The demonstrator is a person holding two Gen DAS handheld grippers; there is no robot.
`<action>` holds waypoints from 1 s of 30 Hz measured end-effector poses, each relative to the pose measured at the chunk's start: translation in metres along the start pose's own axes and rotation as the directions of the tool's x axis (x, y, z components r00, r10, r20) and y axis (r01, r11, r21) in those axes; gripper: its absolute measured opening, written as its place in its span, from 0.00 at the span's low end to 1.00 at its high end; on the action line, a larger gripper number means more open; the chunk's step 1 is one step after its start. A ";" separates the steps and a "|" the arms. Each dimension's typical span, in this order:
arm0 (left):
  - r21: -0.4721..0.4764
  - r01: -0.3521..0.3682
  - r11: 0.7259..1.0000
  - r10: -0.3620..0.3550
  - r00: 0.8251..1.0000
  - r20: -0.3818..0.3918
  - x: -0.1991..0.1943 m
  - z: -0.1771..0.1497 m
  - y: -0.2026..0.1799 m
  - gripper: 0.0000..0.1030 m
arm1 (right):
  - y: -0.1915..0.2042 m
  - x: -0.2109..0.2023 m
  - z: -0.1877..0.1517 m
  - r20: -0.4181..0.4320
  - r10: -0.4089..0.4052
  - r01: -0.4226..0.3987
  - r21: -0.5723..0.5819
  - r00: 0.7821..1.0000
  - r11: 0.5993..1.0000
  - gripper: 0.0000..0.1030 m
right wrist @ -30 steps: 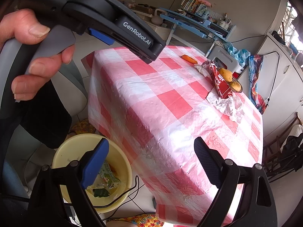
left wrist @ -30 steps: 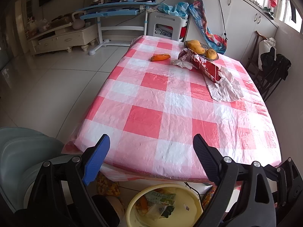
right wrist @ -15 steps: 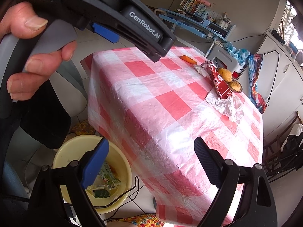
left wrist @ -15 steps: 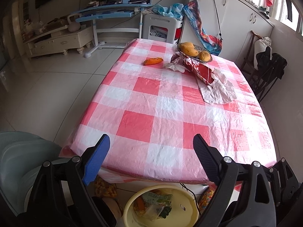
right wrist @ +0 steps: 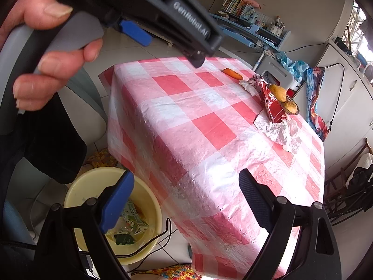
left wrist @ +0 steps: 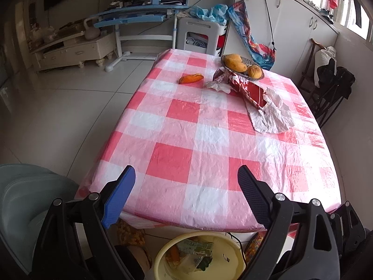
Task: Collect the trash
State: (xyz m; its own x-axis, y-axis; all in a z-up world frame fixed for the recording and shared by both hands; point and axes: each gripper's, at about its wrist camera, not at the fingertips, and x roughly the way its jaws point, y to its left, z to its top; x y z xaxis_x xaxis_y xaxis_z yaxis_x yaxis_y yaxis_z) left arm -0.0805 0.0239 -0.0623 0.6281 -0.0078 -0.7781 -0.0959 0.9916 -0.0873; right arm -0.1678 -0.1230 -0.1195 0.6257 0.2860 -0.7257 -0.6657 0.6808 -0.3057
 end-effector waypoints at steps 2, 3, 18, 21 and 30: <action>0.007 0.000 1.000 0.000 1.000 0.003 0.001 -0.001 -0.002 0.83 | 0.001 0.000 0.000 0.000 -0.002 0.002 -0.006 1.000 1.000 0.85; 0.013 -0.001 1.000 0.001 1.000 0.007 0.000 -0.001 -0.003 0.83 | 0.002 0.000 0.000 0.001 -0.002 0.002 -0.009 1.000 1.000 0.85; 0.008 -0.005 1.000 0.005 1.000 -0.006 0.005 -0.006 -0.002 0.83 | 0.003 -0.001 -0.001 0.003 -0.007 0.007 -0.012 1.000 1.000 0.85; 0.007 -0.004 1.000 0.004 1.000 -0.006 0.005 -0.006 -0.002 0.83 | 0.003 -0.001 -0.001 0.004 -0.007 0.007 -0.013 1.000 1.000 0.85; 0.007 -0.004 1.000 0.004 1.000 -0.008 0.007 -0.006 -0.003 0.83 | 0.003 -0.003 -0.001 0.007 -0.011 0.011 -0.013 1.000 1.000 0.85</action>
State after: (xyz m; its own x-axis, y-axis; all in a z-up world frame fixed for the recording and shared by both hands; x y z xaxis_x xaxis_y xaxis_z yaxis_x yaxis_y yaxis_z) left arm -0.0805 0.0203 -0.0709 0.6219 -0.0050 -0.7831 -0.0928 0.9925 -0.0800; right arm -0.1717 -0.1229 -0.1191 0.6355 0.2835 -0.7182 -0.6643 0.6747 -0.3215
